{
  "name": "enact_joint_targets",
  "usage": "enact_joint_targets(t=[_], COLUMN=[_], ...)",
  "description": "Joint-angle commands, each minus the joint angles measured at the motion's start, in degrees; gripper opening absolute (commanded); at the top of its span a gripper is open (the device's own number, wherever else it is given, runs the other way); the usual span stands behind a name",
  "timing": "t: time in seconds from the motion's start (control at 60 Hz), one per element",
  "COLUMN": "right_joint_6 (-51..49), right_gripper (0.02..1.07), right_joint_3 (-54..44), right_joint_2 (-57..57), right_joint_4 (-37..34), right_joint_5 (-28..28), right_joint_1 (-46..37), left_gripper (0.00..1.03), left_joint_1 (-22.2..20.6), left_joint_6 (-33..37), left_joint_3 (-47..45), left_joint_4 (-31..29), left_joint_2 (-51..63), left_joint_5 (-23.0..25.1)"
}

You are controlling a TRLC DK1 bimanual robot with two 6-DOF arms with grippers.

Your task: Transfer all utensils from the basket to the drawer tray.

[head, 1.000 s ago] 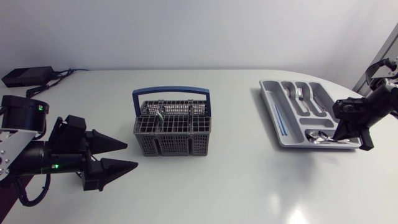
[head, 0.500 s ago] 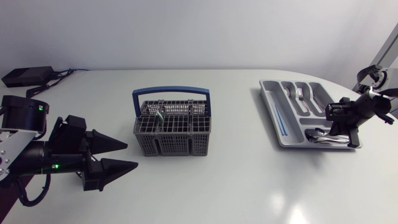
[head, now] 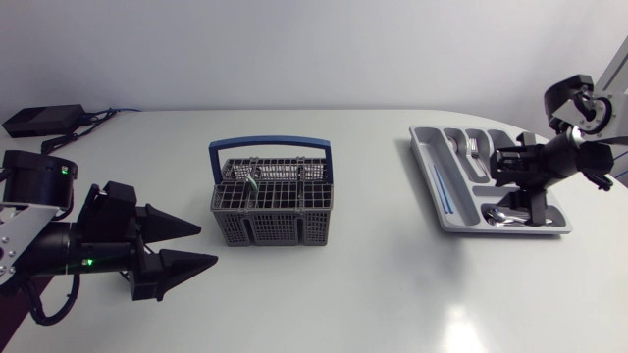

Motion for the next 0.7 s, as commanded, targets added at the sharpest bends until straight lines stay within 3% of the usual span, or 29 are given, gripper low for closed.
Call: enact_joint_targets(t=[0.0, 0.35, 0.5, 0.683], right_joint_6=[7.41, 36.77, 49.16, 59.27], right_gripper=[0.63, 0.63, 0.63, 0.63], right_joint_3=[-2.13, 1.39, 6.92, 14.04], right_joint_2=[-4.09, -9.37, -5.15, 0.13], right_joint_4=[-2.04, -3.54, -3.54, -3.27], right_joint_5=[-0.53, 4.04, 7.73, 8.79], right_joint_1=[5.62, 34.63, 46.14, 53.7], left_gripper=[0.99, 0.99, 0.99, 0.99], left_joint_1=[-0.52, -0.17, -0.08, -0.08], left_joint_6=[-0.4, -0.4, -0.49, -0.05], left_joint_3=[-0.77, -0.77, -1.65, -2.7], left_joint_4=[0.71, 2.91, 6.95, 10.55], left_joint_2=[1.26, 2.05, 2.84, 3.28], left_joint_5=[-0.1, -0.19, -0.19, -0.27])
